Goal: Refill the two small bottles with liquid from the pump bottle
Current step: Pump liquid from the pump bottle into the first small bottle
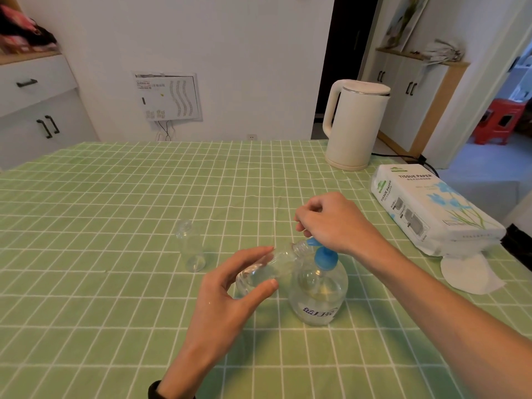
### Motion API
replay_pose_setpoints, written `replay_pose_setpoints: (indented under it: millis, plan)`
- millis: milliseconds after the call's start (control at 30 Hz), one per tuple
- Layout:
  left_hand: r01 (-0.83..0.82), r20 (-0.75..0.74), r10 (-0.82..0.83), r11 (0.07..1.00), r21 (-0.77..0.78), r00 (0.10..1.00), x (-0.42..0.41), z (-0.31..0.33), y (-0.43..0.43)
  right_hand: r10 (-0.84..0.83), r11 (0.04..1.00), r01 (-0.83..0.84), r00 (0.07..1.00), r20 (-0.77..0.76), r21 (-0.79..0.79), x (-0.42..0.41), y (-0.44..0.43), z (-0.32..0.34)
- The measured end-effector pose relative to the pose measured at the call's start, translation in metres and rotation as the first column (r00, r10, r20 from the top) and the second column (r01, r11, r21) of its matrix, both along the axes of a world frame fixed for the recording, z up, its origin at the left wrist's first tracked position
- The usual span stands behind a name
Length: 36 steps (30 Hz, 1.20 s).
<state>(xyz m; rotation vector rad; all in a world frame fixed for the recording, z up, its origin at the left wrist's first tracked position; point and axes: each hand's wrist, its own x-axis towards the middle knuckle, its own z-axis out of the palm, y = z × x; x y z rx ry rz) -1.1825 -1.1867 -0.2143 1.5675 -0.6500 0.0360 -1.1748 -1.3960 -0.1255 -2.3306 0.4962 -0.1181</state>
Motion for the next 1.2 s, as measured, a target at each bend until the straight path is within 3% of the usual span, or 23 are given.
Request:
replay_pose_setpoints:
  millis: [433,833,1200]
  plan:
    - [0.003,-0.036,-0.003,1.0,-0.007,0.999,-0.001,-0.005,-0.005,-0.037,0.996,0.04,0.998,-0.041,0.083,0.0,0.001,-0.014]
    - [-0.006,-0.027,0.006,1.0,0.013,1.0,-0.001,-0.004,-0.001,-0.01,1.0,0.01,1.0,-0.007,-0.003,0.0,0.0,0.002]
    - [0.001,-0.034,-0.001,1.0,0.004,0.999,-0.001,-0.005,-0.003,-0.054,0.996,0.056,0.998,-0.028,0.072,-0.001,0.001,-0.014]
